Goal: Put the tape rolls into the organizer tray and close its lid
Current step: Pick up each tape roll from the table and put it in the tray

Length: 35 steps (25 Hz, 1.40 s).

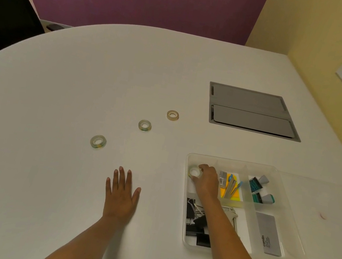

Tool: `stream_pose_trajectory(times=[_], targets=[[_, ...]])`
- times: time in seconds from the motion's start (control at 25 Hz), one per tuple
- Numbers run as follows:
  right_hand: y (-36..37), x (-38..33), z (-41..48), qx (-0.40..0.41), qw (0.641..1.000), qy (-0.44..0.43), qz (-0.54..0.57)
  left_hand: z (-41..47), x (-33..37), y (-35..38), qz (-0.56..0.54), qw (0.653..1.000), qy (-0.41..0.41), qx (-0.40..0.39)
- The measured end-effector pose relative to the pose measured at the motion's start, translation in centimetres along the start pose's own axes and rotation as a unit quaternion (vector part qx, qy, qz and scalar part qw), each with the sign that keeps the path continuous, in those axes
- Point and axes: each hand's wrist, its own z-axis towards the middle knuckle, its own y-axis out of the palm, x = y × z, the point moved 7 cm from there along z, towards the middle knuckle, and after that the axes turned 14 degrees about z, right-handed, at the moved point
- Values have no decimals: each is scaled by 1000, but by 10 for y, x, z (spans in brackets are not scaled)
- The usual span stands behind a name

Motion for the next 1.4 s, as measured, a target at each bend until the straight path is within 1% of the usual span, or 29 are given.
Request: stream_pose_trajectory(times=[0.16, 0.32, 0.4, 0.48, 0.52, 0.6, 0.68, 0.92, 1.08, 1.2, 1.28, 1.4], targets=[[-3, 0, -1, 12, 1000, -10, 6, 2, 2, -3, -5, 1000, 17, 9], [-3, -6, -1, -1, 1000, -8, -16, 8, 5, -5, -9, 999, 36, 13], [-8, -19, 0, 34, 999, -15, -30, 12, 6, -5, -6, 999, 43, 21], [-9, -40, 1, 75, 996, -51, -19, 18, 6, -4, -7, 998, 51, 25], [-6, -52, 3, 78, 994, -73, -10, 22, 6, -4, -9, 998, 55, 28], [8, -74, 11, 57, 993, -104, -3, 32, 7, -5, -12, 997, 63, 34], [29, -91, 27, 26, 993, -117, -16, 43, 7, -5, -7, 997, 69, 41], [94, -120, 89, -48, 984, -135, -108, 73, 11, -9, -16, 995, 77, 67], [111, -124, 138, -60, 973, -136, -177, 94, 14, -11, -16, 994, 80, 74], [113, -121, 170, -74, 966, -114, -218, 102, 14, -11, -19, 994, 77, 75], [115, -116, 182, -86, 964, -100, -229, 102, 15, -10, -21, 994, 76, 76], [111, -112, 184, -60, 969, -103, -216, 102, 15, -11, -23, 994, 74, 75]])
